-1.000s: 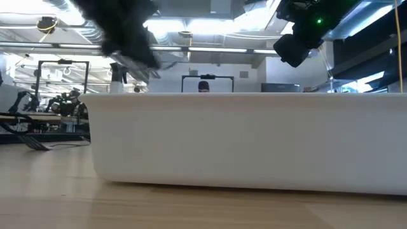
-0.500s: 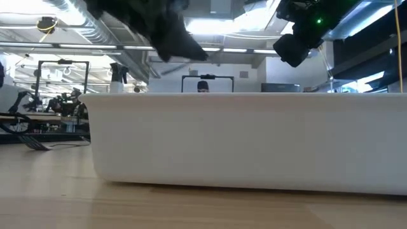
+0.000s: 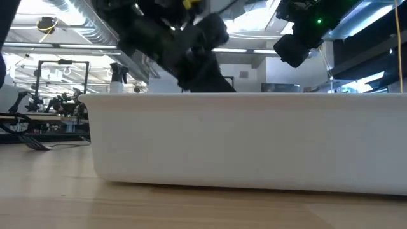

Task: Sort silverware
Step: Put the purple spoon into the white silverware tray, then put the black spoon into the white silverware tray

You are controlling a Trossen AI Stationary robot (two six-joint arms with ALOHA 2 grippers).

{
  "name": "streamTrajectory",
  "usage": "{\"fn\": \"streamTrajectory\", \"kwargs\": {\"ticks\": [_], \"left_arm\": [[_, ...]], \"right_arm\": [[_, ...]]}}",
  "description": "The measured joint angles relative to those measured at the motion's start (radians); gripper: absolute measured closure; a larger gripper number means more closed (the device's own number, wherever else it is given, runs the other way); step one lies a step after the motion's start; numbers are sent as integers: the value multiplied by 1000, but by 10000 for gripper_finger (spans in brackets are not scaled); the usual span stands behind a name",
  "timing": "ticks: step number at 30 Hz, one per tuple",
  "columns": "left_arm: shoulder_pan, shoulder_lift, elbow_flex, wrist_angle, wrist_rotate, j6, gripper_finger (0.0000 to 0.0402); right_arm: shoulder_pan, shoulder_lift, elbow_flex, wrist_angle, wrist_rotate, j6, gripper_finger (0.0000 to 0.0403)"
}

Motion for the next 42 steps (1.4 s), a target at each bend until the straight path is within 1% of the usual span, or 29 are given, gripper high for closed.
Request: {"fn": "streamTrajectory", "kwargs": {"ticks": [3,10,13,17,29,33,36,42], "left_arm": [[-4,39,25,3,0,-10,401],[3,70,27,-38,-13,-13,401],[5,72,26,-53,-20,-25,401],[4,72,26,-49,-70,-8,401],[7,71,26,-69,-57,-21,401],[11,71,26,-68,-67,-18,391],[12,71,26,-68,-97,-13,376],[15,71,26,-67,-93,-10,346]], "right_arm": [[0,0,0,0,0,0,403],[0,0,0,0,-2,0,403],[0,0,0,0,-7,0,403],[0,0,0,0,-8,0,403],[0,0,0,1,-16,1,403],[0,0,0,9,-17,1,403],[0,0,0,22,-18,1,403],[0,0,0,21,-18,0,403]]}}
